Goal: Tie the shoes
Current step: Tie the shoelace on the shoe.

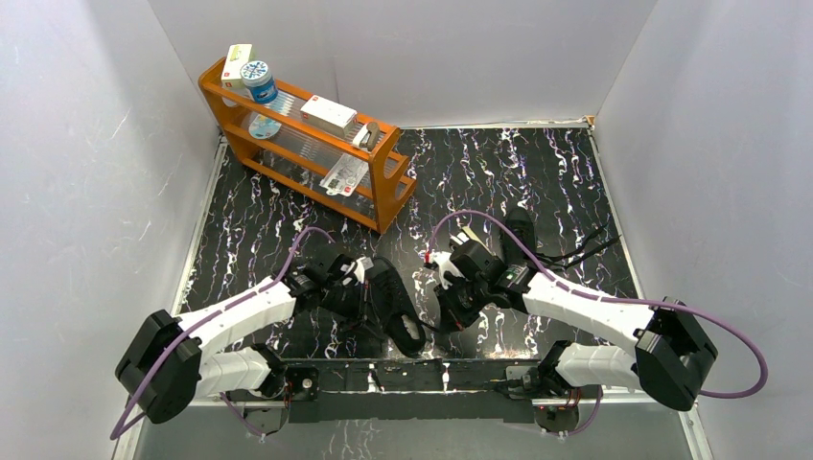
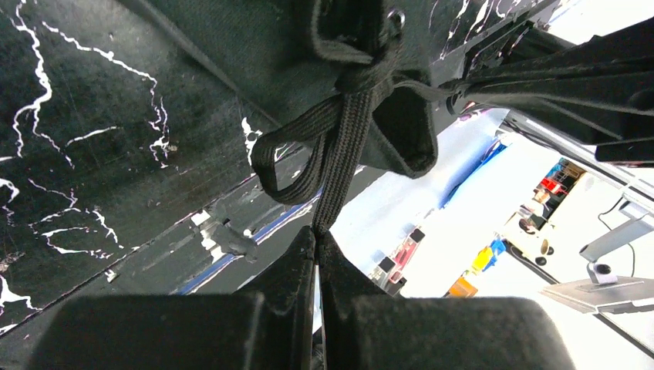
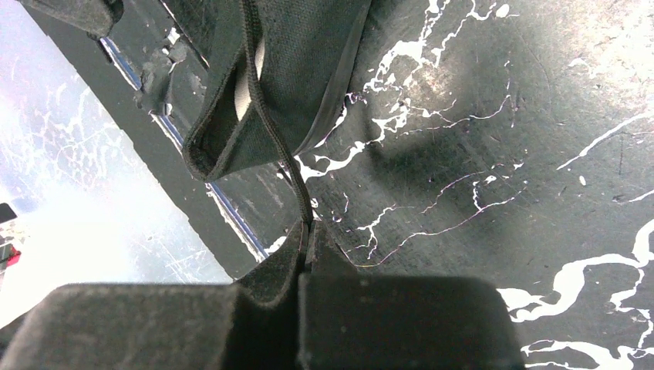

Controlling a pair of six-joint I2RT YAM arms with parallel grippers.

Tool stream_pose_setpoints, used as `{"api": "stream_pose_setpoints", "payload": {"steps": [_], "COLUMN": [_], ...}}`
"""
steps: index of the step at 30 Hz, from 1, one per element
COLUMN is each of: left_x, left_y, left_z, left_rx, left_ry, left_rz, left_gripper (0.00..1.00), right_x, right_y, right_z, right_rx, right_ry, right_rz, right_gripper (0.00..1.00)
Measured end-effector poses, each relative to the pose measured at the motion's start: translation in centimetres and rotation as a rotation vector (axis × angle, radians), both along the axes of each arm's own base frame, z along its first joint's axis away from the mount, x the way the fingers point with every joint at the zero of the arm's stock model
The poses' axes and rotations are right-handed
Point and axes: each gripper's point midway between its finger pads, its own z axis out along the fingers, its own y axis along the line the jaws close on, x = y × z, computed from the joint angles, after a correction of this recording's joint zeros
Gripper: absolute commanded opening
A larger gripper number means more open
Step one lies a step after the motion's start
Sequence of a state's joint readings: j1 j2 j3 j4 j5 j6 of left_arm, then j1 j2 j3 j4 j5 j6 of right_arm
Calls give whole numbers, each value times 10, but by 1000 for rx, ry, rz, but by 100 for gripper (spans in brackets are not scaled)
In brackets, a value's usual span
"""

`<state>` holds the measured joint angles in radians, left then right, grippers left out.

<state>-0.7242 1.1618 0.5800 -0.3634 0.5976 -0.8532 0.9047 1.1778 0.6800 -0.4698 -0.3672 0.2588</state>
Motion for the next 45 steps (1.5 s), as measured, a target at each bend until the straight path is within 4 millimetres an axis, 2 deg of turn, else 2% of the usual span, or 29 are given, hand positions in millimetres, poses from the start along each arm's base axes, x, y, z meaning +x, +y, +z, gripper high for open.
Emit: {"api": "stream_pose_setpoints", "payload": {"steps": [6, 9, 10, 14, 15, 17, 20, 25, 28, 31, 37, 45], "left_x": [-9, -8, -8, -6, -5, -5, -3, 5, 12, 18, 18, 13], "left_y": [4, 4, 4, 2, 2, 2, 5, 15, 24, 29, 38, 42], "left_z": [-3, -3, -3, -1, -1, -1, 5, 22, 32, 42, 40, 39], "left_rx": [-1, -5, -7, -16, -17, -14, -11, -5, 5, 7, 49, 59], "left_ry": [27, 25, 24, 15, 14, 10, -19, -95, -148, -193, -199, -189], "left_rz": [1, 2, 2, 6, 7, 14, 44, 144, 216, 267, 292, 291], "left_gripper": [0, 5, 10, 35, 38, 44, 47, 51, 51, 51, 51, 51], "right_x": [2, 2, 1, 0, 1, 5, 18, 54, 74, 85, 81, 77], "right_y": [-5, -9, -9, -11, -10, -6, 9, 53, 78, 92, 101, 113], "right_z": [-5, -9, -10, -10, -8, -2, 16, 41, 41, 31, 15, 14], "right_rx": [-33, -64, -70, -83, -79, -65, -20, 72, 93, 76, 15, -11], "right_ry": [5, 16, 20, 31, 29, 16, -29, -102, -114, -122, -154, -207], "right_rz": [-18, -26, -26, -23, -25, -25, -19, -22, -34, -40, -22, -1], "right_gripper": [0, 0, 3, 43, 49, 54, 56, 56, 58, 60, 63, 63]}}
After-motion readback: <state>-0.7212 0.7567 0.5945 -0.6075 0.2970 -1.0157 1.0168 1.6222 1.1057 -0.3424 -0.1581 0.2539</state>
